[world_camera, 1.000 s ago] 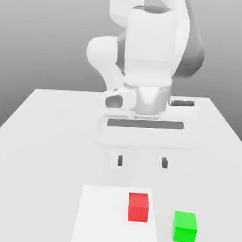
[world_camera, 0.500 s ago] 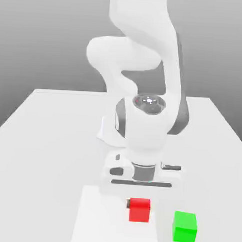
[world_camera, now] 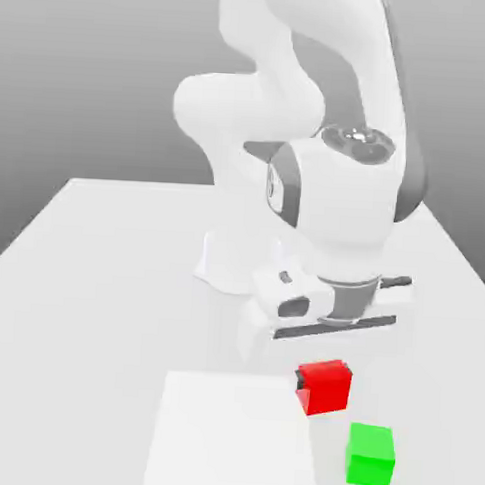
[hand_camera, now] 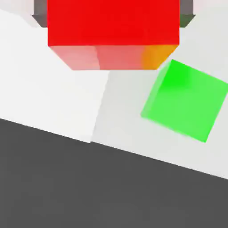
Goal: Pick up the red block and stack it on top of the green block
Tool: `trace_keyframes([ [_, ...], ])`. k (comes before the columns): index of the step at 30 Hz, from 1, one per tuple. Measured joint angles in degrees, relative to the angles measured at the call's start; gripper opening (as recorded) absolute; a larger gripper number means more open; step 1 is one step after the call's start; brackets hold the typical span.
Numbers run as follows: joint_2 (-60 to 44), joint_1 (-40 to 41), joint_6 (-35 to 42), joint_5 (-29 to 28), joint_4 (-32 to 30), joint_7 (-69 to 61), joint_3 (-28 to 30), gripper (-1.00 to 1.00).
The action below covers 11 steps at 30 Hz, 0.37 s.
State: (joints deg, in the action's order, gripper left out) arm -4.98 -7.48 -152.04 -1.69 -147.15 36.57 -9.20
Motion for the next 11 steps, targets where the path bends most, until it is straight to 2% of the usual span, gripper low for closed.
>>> trace_keyframes([
  [3,-0.93,-1.34,2.52,-0.46,3.39,-7.24,-1.86,-1.00],
  [8,-9.75,-2.87,-4.62,-4.43,4.89,-6.75,-0.33,-1.00],
  [9,-10.81,-3.11,-5.59,-4.90,4.97,-6.44,-0.02,1.00],
  [11,-10.81,-3.11,-5.59,-4.90,4.97,-6.44,-0.02,1.00],
])
